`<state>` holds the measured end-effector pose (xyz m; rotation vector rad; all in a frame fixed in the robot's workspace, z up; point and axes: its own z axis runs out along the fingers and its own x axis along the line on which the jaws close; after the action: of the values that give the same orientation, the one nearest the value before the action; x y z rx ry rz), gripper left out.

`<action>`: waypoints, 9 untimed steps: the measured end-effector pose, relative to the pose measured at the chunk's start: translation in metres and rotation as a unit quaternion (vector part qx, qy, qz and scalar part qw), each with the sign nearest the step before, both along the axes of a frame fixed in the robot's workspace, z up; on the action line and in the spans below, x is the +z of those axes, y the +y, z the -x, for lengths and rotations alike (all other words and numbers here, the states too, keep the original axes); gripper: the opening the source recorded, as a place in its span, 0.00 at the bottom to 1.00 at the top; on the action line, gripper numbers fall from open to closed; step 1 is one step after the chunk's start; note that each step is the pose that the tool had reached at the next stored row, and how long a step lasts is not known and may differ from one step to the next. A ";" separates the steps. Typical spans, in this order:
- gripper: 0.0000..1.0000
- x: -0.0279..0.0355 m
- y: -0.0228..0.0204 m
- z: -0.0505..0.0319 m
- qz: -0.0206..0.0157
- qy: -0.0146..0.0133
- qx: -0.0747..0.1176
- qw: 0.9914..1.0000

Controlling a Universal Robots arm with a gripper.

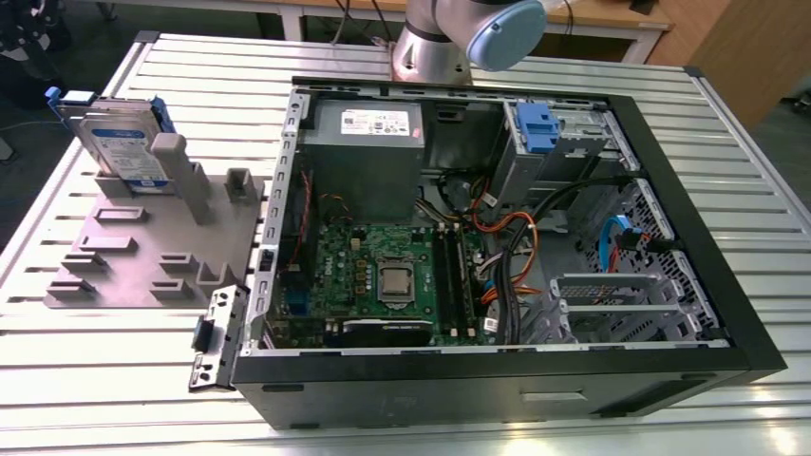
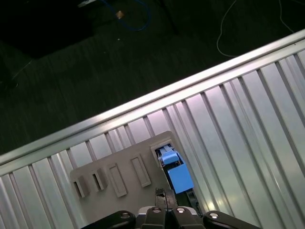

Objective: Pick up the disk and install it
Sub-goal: 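Pick up the disk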

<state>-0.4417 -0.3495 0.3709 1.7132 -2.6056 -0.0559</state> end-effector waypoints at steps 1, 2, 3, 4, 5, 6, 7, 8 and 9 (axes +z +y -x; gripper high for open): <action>0.11 0.0000 0.0000 0.0000 0.000 0.000 0.001 1.000; 0.11 0.0000 0.0000 0.0000 0.000 0.000 0.002 1.000; 0.11 0.0000 0.0000 0.0000 0.000 0.000 0.003 1.000; 0.11 0.0000 0.0000 0.0000 0.000 0.000 0.004 1.000; 0.11 0.0000 0.0000 0.0000 0.000 0.000 0.005 1.000; 0.11 0.0000 0.0000 0.0000 0.000 0.000 0.007 1.000; 0.11 0.0000 0.0000 0.0000 0.000 0.000 0.008 1.000; 0.11 0.0000 0.0000 0.0000 0.000 0.000 0.009 1.000; 0.11 0.0000 0.0000 0.0000 0.000 0.000 0.010 1.000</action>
<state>-0.4417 -0.3495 0.3709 1.7387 -2.5882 -0.0556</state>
